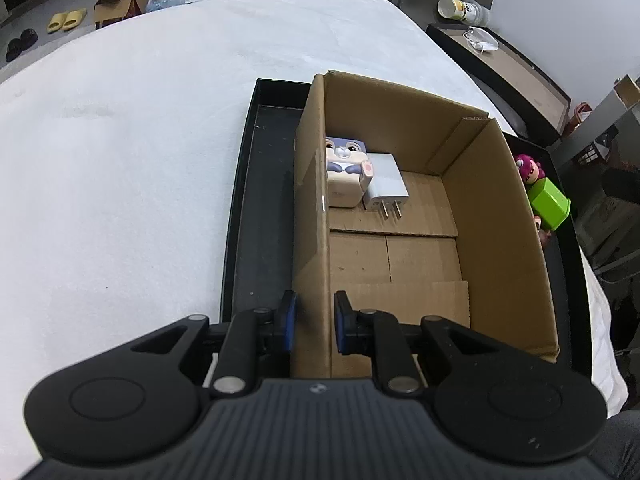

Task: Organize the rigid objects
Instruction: 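Release the charger plug beside the bunny cube with the right tool, then move the right tool to the red figure with yellow block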

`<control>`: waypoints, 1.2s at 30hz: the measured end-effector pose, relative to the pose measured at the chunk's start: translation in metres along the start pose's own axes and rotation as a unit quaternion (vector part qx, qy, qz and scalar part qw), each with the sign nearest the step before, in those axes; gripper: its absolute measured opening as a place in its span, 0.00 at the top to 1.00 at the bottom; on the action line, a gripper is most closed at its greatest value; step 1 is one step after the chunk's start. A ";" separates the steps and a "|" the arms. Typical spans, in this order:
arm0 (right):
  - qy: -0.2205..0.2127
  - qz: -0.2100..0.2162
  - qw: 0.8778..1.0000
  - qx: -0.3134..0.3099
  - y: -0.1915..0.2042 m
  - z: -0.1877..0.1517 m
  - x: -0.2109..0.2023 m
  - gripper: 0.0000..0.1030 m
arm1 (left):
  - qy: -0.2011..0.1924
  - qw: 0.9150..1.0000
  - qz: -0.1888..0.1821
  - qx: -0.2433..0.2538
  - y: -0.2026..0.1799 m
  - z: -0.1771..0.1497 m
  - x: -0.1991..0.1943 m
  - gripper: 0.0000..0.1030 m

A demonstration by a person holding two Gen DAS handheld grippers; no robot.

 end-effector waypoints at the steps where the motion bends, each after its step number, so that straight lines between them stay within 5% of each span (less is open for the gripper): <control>1: 0.002 -0.003 1.000 0.003 -0.004 -0.003 0.002 0.19 | -0.001 1.000 0.001 0.002 -0.001 0.000 0.000 0.84; 23: 0.011 0.006 0.999 0.035 -0.019 -0.062 0.045 0.26 | -0.012 1.000 -0.007 0.012 0.001 0.002 -0.007 0.87; 36: -0.039 0.025 0.997 0.062 -0.016 -0.095 0.082 0.48 | -0.012 1.000 -0.007 0.018 0.000 0.002 -0.009 0.87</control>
Point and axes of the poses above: each gripper's, at about its wrist camera, not at the fingertips, and x roughly the way its jaws point, y to its left, z to its top, the point moved 9 cm from there along x, roughly the way its jaws point, and after that the axes turned 13 degrees about -z, right-handed, at the moved point
